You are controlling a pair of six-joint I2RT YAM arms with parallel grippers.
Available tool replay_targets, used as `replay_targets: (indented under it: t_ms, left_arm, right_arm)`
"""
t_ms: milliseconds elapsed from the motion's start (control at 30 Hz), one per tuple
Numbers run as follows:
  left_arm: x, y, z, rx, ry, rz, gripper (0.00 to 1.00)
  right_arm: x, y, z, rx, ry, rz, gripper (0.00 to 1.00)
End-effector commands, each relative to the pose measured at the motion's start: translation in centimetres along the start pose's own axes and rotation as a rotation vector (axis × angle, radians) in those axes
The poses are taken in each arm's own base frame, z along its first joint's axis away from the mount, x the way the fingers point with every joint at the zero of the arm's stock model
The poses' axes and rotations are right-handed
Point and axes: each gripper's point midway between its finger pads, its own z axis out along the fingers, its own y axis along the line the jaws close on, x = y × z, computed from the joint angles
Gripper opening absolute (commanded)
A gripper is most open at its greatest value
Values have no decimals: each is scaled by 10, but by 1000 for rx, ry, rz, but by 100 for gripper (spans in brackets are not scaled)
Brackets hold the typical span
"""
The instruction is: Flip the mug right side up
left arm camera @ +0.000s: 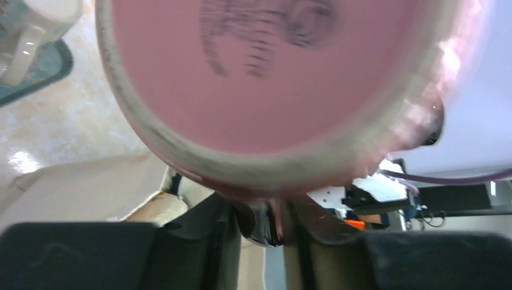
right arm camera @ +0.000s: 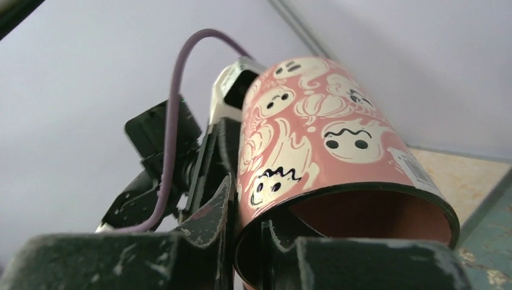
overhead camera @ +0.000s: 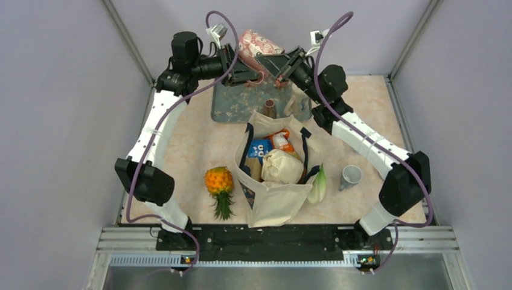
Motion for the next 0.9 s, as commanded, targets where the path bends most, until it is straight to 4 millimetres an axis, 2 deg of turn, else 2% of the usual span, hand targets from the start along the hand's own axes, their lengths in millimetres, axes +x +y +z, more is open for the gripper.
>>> replay_targets:
  t_ms: [0,67,100,133,200,300,367,433,567,700,867]
  left_arm:
    - [-8,-17,-7,23,-74,221,49]
    - [-15,-4,-9,-26,-104,243,78]
    - [-18,0,-10,-45,-115,253,90]
    - [-21,4,-11,-61,-124,266,98]
    - [-25,13,-12,-97,-137,293,99]
    - [-27,26,-15,-161,-143,346,99]
    - [-29,41,-20,-238,-144,390,99]
    - [-32,58,-27,-326,-146,449,99]
    - [-34,89,-38,-451,-132,516,99]
    - [-33,115,-45,-516,-112,533,99]
    - [-33,140,-55,-595,-92,562,99]
  right_arm:
    - [-59,26,-16,47,-214,-75,0]
    - [-66,19,-24,117,-218,-120,0]
    - [-69,14,-28,161,-215,-150,0]
    - [-72,10,-32,203,-207,-187,0]
    - [-78,3,-40,286,-194,-264,0]
    - [-89,-18,-61,464,-149,-367,0]
    - [-99,-40,-83,618,-77,-434,0]
    - [-116,-72,-114,805,-2,-492,0]
    - [-133,-128,-178,1108,153,-545,0]
    - [-118,-173,-210,1188,314,-463,0]
    - [-78,-226,-235,1258,537,-381,0]
